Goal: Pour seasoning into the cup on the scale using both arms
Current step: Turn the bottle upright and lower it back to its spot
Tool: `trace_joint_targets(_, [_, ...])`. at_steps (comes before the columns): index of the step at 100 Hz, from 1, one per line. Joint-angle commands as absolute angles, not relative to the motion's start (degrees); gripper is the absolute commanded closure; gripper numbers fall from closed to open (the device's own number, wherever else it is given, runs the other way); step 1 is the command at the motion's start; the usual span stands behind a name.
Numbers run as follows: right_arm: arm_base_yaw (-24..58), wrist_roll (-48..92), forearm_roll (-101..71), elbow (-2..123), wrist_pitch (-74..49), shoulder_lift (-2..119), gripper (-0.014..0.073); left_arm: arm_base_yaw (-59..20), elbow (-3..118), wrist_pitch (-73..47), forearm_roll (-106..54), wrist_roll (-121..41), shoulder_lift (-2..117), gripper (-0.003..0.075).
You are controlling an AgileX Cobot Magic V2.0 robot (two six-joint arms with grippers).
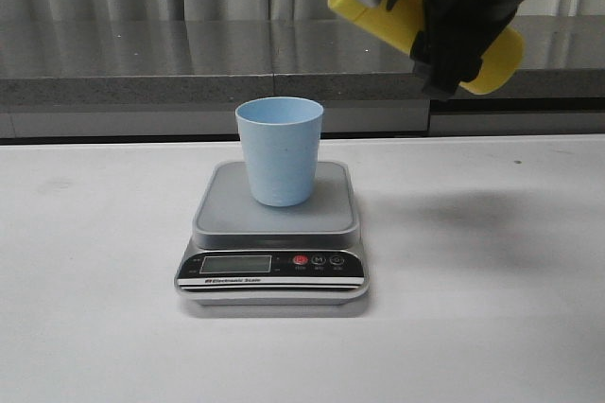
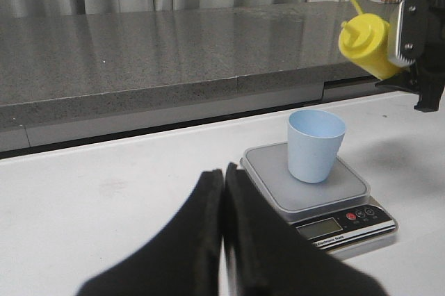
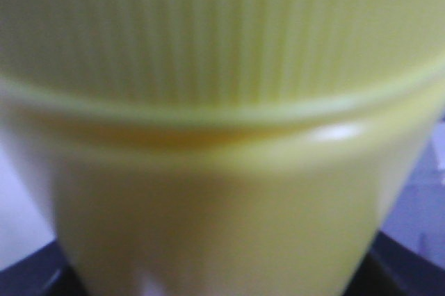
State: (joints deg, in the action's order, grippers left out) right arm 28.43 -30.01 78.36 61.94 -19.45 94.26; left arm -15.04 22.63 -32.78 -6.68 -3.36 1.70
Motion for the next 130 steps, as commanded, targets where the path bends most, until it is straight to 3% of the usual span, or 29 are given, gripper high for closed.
trace_joint_targets(1, [25.74, -32.02, 70.94, 63.93, -16.06, 90.17, 0.0661, -14.95, 24.12, -28.57, -7.10, -2.78, 2.37, 0.0741])
trace_joint_targets(21, [18.94, -28.83, 50.21, 61.55, -3.03, 87.53, 0.0657, -14.95, 24.12, -28.57, -7.10, -2.78, 2.37, 0.0741])
trace_joint_targets(60, [11.20, -0.35, 9.70, 44.79, 28.24, 87.37, 0.0653, -14.95, 24.12, -28.57, -7.10, -2.78, 2.37, 0.0741])
trace_joint_targets(85, [6.51, -0.50, 7.67, 39.23, 41.79, 93.26, 0.0653, -14.95, 24.12, -28.57, -7.10, -2.78, 2.37, 0.0741])
trace_joint_targets(130, [6.10, -1.67, 7.80, 39.23, 55.55, 105.36, 0.0653, -14.95, 24.12, -28.57, -7.10, -2.78, 2.37, 0.0741])
